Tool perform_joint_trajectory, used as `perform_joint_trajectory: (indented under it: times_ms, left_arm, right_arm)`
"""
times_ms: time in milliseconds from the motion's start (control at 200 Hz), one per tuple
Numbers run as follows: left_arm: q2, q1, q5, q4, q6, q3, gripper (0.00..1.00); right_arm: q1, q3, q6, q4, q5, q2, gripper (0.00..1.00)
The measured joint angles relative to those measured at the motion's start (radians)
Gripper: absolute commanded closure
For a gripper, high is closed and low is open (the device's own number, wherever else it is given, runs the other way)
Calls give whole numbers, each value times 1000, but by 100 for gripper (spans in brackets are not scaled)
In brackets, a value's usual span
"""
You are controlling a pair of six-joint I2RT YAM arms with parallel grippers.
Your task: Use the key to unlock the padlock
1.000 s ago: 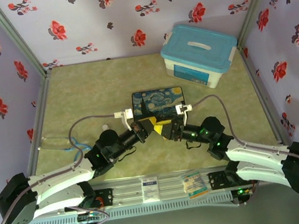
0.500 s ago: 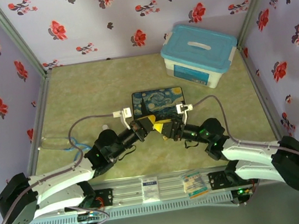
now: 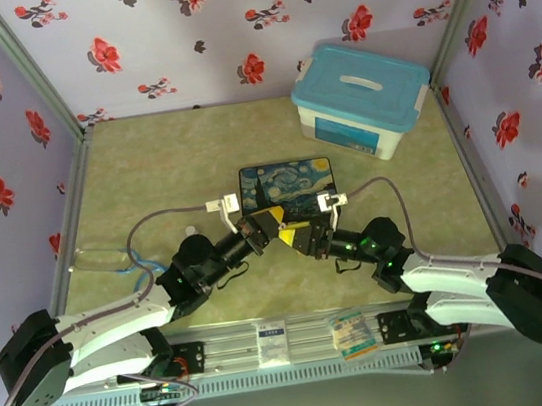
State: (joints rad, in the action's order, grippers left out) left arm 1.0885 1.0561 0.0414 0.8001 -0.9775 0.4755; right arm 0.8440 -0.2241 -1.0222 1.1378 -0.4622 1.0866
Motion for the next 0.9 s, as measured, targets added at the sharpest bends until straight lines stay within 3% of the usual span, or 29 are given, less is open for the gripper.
perform_joint_trajectory:
  times_ms: [550,685,795,900]
  left_arm:
    - [8,0,0,-1,-1,0,100]
    - [8,0,0,-1,-1,0,100]
    - [9,0,0,0,-4,0,100]
    - [11,0,0,0,-11,0,100]
  right_arm:
    - [0,0,10,-6,10,-34,79]
    - [0,-2,12,-5,10,-34,79]
    - [0,-2,15,-5,11,-33,71]
    - [0,-3,24,-5,14,-32,74]
